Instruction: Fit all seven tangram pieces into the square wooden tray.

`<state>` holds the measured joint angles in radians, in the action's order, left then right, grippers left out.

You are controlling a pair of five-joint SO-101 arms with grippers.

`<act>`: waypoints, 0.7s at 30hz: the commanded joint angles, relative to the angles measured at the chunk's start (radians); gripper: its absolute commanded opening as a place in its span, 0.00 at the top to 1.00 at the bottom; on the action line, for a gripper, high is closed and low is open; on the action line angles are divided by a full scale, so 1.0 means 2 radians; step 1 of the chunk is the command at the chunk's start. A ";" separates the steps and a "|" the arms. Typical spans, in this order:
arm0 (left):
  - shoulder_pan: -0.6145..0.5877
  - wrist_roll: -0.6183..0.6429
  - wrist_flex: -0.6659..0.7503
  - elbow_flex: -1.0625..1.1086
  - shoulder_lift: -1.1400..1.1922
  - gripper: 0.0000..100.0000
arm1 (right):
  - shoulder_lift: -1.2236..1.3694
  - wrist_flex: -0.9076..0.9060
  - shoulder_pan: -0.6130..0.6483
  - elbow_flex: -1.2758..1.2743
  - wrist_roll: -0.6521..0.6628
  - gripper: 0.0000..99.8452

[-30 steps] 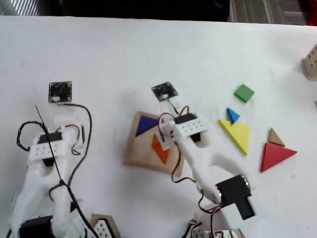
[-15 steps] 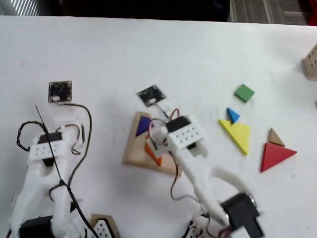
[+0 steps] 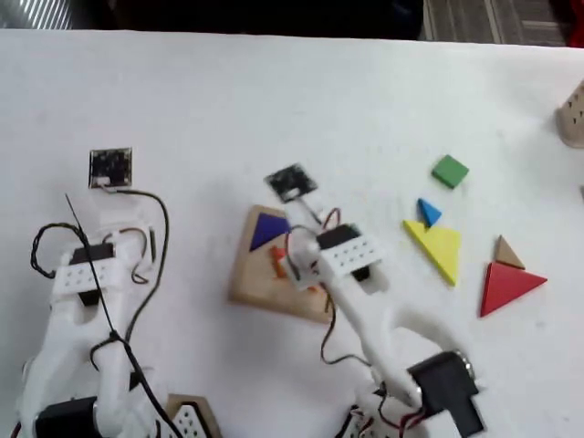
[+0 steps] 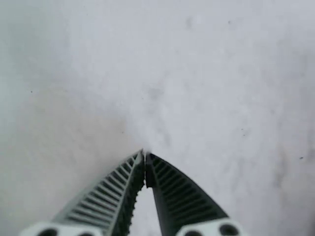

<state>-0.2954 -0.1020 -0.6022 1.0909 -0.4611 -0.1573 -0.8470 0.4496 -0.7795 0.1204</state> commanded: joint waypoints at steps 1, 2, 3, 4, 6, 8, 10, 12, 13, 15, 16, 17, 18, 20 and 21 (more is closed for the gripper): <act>-0.002 0.004 0.010 -0.011 0.001 0.98 | 0.034 0.004 -0.026 0.035 0.001 0.98; -0.002 0.004 0.010 -0.011 0.001 0.98 | 0.044 0.004 -0.026 0.038 0.001 0.98; -0.002 0.004 0.010 -0.011 0.001 0.98 | 0.051 0.003 -0.020 0.041 0.001 0.98; -0.002 0.004 0.010 -0.011 0.001 0.98 | 0.056 0.003 -0.013 0.042 0.001 0.98; -0.002 0.004 0.010 -0.011 0.001 0.98 | 0.056 0.001 -0.005 0.044 0.001 0.98; -0.002 0.004 0.009 -0.011 0.001 0.98 | 0.056 -0.003 -0.007 0.048 0.001 0.98; -0.002 0.004 0.009 -0.011 0.001 0.98 | 0.056 -0.003 -0.010 0.054 0.001 0.98; -0.002 0.004 0.009 -0.011 0.001 0.98 | 0.056 -0.001 -0.020 0.064 0.000 0.98; -0.002 0.004 0.009 -0.011 0.001 0.98 | 0.056 0.000 -0.026 0.072 0.000 0.98; -0.002 0.004 0.009 -0.011 0.001 0.98 | 0.058 0.000 -0.043 0.088 0.000 0.98; -0.002 0.004 0.009 -0.011 0.001 0.98 | 0.060 0.000 -0.053 0.096 0.000 0.98; -0.002 0.004 0.009 -0.011 0.001 0.98 | 0.060 0.000 -0.063 0.101 0.000 0.98; -0.002 0.004 0.009 -0.011 0.001 0.98 | 0.058 0.000 -0.071 0.104 0.000 0.98; -0.002 0.004 0.009 -0.011 0.001 0.98 | 0.056 -0.002 -0.085 0.107 0.000 0.98; -0.002 0.004 0.009 -0.011 0.001 0.98 | 0.053 -0.003 -0.088 0.107 0.000 0.98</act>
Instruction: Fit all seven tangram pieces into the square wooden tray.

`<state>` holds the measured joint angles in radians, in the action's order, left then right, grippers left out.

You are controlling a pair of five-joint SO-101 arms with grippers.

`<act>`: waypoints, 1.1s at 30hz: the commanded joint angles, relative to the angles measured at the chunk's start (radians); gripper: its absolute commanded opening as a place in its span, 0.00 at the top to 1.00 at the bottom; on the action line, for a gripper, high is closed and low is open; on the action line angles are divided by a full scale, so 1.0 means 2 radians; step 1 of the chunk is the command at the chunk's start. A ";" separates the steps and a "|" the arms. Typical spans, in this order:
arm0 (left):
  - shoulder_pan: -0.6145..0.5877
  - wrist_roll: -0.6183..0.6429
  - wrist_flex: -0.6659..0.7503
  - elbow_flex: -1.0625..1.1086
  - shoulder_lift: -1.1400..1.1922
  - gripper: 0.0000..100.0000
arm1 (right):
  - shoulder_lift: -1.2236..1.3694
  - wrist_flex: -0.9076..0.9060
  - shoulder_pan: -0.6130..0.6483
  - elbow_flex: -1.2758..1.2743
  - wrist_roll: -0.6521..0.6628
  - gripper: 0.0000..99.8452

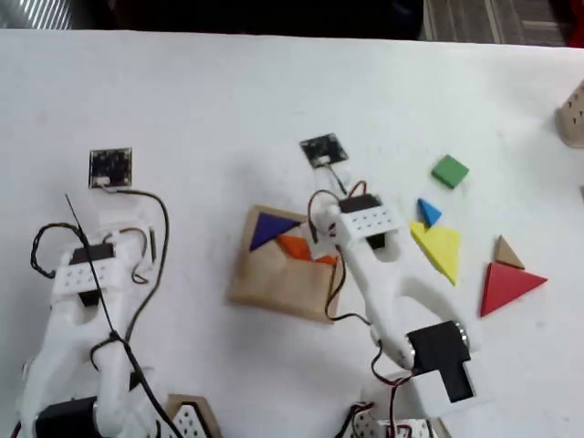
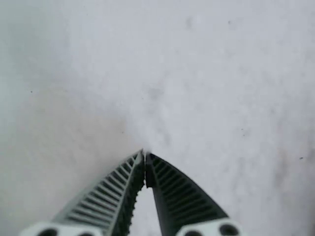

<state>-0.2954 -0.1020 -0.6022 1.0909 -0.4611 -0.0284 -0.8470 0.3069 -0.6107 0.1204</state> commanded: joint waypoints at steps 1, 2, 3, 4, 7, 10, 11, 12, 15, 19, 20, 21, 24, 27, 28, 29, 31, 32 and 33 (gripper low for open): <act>-0.002 0.004 0.009 -0.011 0.001 0.98 | -0.016 -0.007 -0.017 0.023 0.000 0.98; -0.002 0.004 0.009 -0.011 0.001 0.98 | -0.023 -0.016 -0.017 0.023 0.000 0.98; -0.002 0.004 0.009 -0.011 0.001 0.98 | -0.033 -0.026 -0.016 0.023 0.000 0.98; -0.002 0.004 0.010 -0.011 0.001 0.98 | -0.043 -0.036 -0.014 0.022 0.000 0.98; -0.002 0.004 0.010 -0.011 0.001 0.98 | -0.081 -0.079 0.007 0.015 0.001 0.98; -0.002 0.004 0.011 -0.011 0.001 0.98 | -0.109 -0.093 0.058 -0.030 0.001 0.98; -0.002 0.004 0.011 -0.011 0.002 0.98 | -0.114 -0.088 0.076 -0.051 0.001 0.98; -0.002 0.004 0.011 -0.011 0.002 0.98 | -0.116 -0.079 0.089 -0.068 0.001 0.98; -0.002 0.004 0.011 -0.011 0.002 0.98 | -0.109 -0.046 0.089 -0.088 0.001 0.98; -0.002 0.004 0.011 -0.011 0.002 0.98 | -0.074 -0.030 0.067 -0.074 0.001 0.98; -0.002 0.004 0.011 -0.011 0.002 0.98 | -0.061 -0.027 0.062 -0.068 0.001 0.98; -0.002 0.004 0.011 -0.011 0.002 0.98 | -0.046 -0.026 0.055 -0.058 0.001 0.98; -0.002 0.004 0.011 -0.011 0.002 0.98 | 0.001 -0.026 0.033 -0.019 0.001 0.98; -0.002 0.004 0.011 -0.011 0.002 0.98 | 0.038 -0.032 0.023 0.012 -0.002 0.98; -0.002 0.004 0.010 -0.011 0.002 0.98 | 0.043 -0.039 0.023 0.018 -0.002 0.98; -0.002 0.004 0.010 -0.011 0.002 0.98 | 0.043 -0.045 0.024 0.023 -0.004 0.98; -0.002 0.004 0.010 -0.011 0.002 0.98 | 0.037 -0.049 0.026 0.025 -0.004 0.98; -0.002 0.004 0.010 -0.011 0.002 0.98 | 0.032 -0.050 0.029 0.025 -0.004 0.98; -0.002 0.004 0.010 -0.011 0.002 0.98 | 0.026 -0.053 0.031 0.025 -0.004 0.98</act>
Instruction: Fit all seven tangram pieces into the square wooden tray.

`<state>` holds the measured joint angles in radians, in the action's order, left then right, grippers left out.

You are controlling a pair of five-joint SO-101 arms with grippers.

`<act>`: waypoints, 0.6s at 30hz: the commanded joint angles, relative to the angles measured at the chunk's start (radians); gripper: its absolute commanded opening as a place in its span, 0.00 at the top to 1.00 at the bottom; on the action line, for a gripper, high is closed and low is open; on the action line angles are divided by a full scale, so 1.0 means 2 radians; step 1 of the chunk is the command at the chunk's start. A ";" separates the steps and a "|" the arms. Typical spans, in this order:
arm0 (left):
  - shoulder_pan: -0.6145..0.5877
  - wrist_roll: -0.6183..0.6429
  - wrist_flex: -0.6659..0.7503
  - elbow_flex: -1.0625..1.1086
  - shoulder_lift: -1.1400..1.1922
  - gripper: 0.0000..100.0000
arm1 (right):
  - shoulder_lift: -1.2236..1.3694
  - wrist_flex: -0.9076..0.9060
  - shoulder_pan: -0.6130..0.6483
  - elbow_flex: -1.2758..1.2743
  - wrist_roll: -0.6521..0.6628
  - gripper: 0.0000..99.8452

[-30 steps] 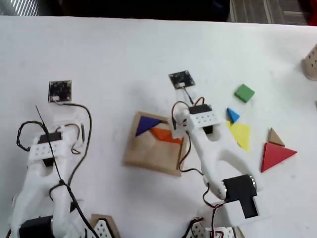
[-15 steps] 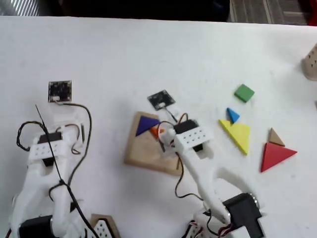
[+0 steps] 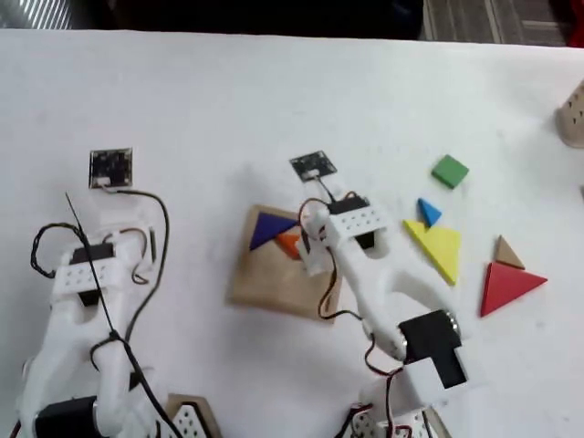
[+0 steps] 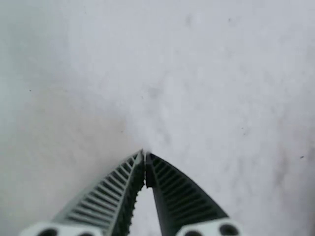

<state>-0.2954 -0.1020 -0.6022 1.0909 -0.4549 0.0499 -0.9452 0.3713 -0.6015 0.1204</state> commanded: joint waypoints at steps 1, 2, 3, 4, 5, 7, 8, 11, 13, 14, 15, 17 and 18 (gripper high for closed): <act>-0.002 0.004 0.010 -0.011 -0.001 0.98 | -0.020 -0.005 0.000 0.019 -0.005 0.98; -0.002 0.004 0.010 -0.011 -0.001 0.98 | -0.026 -0.007 0.005 0.019 -0.005 0.98; -0.002 0.004 0.010 -0.011 -0.001 0.98 | -0.029 -0.009 0.010 0.019 -0.005 0.98; -0.002 0.004 0.010 -0.011 -0.001 0.98 | -0.030 -0.008 0.013 0.019 -0.005 0.98; -0.002 0.004 0.010 -0.011 -0.001 0.98 | -0.031 -0.007 0.015 0.019 -0.005 0.98; -0.002 0.004 0.010 -0.011 -0.001 0.98 | -0.028 0.003 0.014 0.020 -0.005 0.98; -0.002 0.004 0.010 -0.011 -0.001 0.98 | -0.025 0.013 0.013 0.020 -0.005 0.98; -0.002 0.004 0.010 -0.011 -0.001 0.98 | -0.013 0.048 0.011 0.023 -0.005 0.98; -0.002 0.004 0.010 -0.011 -0.001 0.98 | -0.007 0.074 0.015 0.023 -0.003 0.98; -0.002 0.004 0.010 -0.011 -0.001 0.98 | -0.007 0.080 0.016 0.023 -0.002 0.98; -0.002 0.004 0.010 -0.011 -0.001 0.98 | -0.009 0.080 0.016 0.023 -0.002 0.98; -0.002 0.004 0.010 -0.011 -0.001 0.98 | -0.018 0.076 0.016 0.022 -0.002 0.98; -0.002 0.004 0.010 -0.011 -0.001 0.98 | -0.028 0.066 0.015 0.021 -0.002 0.98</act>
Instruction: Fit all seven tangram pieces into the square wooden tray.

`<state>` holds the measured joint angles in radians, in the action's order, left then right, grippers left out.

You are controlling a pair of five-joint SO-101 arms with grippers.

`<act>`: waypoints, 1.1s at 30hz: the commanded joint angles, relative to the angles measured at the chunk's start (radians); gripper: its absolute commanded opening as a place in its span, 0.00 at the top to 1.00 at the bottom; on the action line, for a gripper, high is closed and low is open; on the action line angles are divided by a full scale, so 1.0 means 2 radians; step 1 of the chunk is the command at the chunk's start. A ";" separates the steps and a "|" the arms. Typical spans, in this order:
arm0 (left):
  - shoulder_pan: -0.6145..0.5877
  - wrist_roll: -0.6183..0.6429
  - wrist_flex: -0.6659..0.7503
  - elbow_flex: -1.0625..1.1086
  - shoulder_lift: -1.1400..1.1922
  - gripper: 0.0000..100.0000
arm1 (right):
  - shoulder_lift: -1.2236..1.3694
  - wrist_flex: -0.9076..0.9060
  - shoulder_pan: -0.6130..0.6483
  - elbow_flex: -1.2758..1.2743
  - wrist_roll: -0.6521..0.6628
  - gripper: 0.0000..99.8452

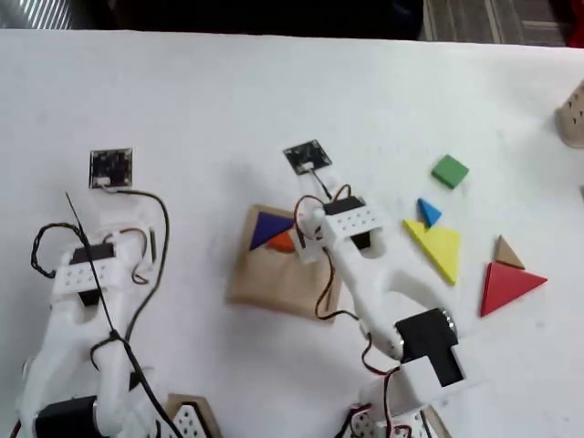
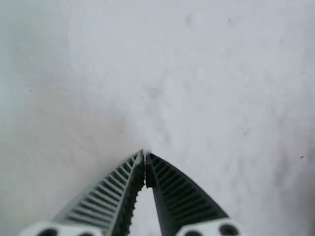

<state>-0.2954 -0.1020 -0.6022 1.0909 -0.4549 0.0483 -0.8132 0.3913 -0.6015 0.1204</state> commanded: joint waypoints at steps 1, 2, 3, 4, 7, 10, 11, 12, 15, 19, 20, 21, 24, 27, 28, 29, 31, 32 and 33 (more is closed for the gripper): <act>-0.002 0.004 0.011 -0.011 -0.001 0.98 | -0.039 -0.012 0.004 0.021 -0.002 0.98; -0.002 0.004 0.011 -0.011 -0.001 0.98 | -0.053 -0.022 0.003 0.021 -0.004 0.98; -0.002 0.004 0.011 -0.011 -0.001 0.98 | -0.068 -0.030 0.003 0.019 -0.004 0.98; -0.002 0.004 0.011 -0.011 -0.001 0.98 | -0.082 -0.036 0.003 0.015 -0.004 0.98; -0.002 0.004 0.011 -0.011 -0.001 0.98 | -0.114 -0.027 0.001 -0.015 -0.005 0.98; -0.002 0.004 0.011 -0.011 -0.001 0.98 | -0.123 -0.010 0.000 -0.038 -0.005 0.98; -0.002 0.004 0.011 -0.011 -0.001 0.98 | -0.122 -0.008 -0.003 -0.040 -0.004 0.98; -0.002 0.004 0.011 -0.011 -0.001 0.98 | -0.122 -0.008 -0.008 -0.041 -0.004 0.98; -0.002 0.004 0.011 -0.011 -0.001 0.98 | -0.122 0.001 -0.028 -0.041 -0.004 0.98; -0.002 0.004 0.011 -0.011 -0.001 0.98 | -0.121 0.036 -0.056 -0.041 -0.005 0.98; -0.002 0.004 0.011 -0.011 -0.001 0.98 | -0.119 0.046 -0.060 -0.041 -0.005 0.98; -0.002 0.004 0.011 -0.011 -0.001 0.98 | -0.113 0.057 -0.063 -0.041 -0.005 0.98; -0.002 0.004 0.011 -0.011 -0.001 0.98 | -0.078 0.086 -0.063 -0.038 -0.004 0.98; -0.002 0.004 0.011 -0.011 -0.001 0.98 | -0.037 0.097 -0.049 -0.028 -0.001 0.98; -0.002 0.004 0.011 -0.011 -0.001 0.98 | -0.028 0.093 -0.044 -0.021 0.000 0.98; -0.002 0.004 0.011 -0.011 -0.001 0.98 | -0.020 0.083 -0.040 -0.014 0.000 0.98; -0.002 0.004 0.011 -0.011 -0.001 0.98 | -0.016 0.053 -0.032 0.002 0.000 0.98; -0.002 0.004 0.011 -0.011 -0.001 0.98 | -0.016 0.037 -0.028 0.007 0.000 0.98; -0.002 0.004 0.011 -0.011 -0.001 0.98 | -0.017 0.025 -0.024 0.009 0.000 0.98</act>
<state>-0.2954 -0.1020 -0.6022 1.0909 -0.4549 0.0176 -0.7027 0.3145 -0.6368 0.1204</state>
